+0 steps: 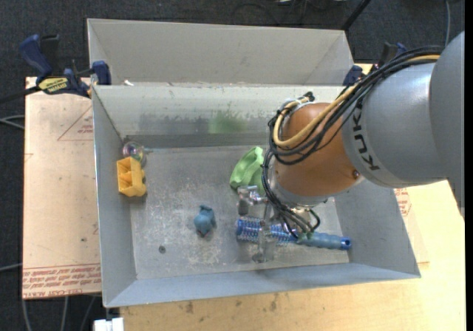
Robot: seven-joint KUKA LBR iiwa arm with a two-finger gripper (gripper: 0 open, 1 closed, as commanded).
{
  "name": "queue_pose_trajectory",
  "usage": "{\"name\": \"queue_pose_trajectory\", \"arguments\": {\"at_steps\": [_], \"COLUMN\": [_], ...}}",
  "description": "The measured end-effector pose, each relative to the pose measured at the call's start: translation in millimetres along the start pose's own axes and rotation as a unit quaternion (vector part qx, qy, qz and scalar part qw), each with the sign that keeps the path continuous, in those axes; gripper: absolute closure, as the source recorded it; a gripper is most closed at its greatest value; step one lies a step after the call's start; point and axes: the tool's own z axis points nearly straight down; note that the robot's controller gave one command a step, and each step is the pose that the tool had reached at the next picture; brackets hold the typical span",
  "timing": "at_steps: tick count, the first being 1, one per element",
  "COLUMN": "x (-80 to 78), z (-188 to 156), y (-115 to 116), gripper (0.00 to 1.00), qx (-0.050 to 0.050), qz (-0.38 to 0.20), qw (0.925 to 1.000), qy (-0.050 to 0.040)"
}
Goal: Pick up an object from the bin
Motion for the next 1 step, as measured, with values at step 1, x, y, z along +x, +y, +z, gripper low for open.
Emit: {"name": "queue_pose_trajectory", "arguments": {"at_steps": [1], "x": [-10.2], "z": [30.2], "y": [14.8], "gripper": [0.0], "qx": [0.0], "qz": [-0.152], "qw": [0.9884], "qy": [0.0001]}}
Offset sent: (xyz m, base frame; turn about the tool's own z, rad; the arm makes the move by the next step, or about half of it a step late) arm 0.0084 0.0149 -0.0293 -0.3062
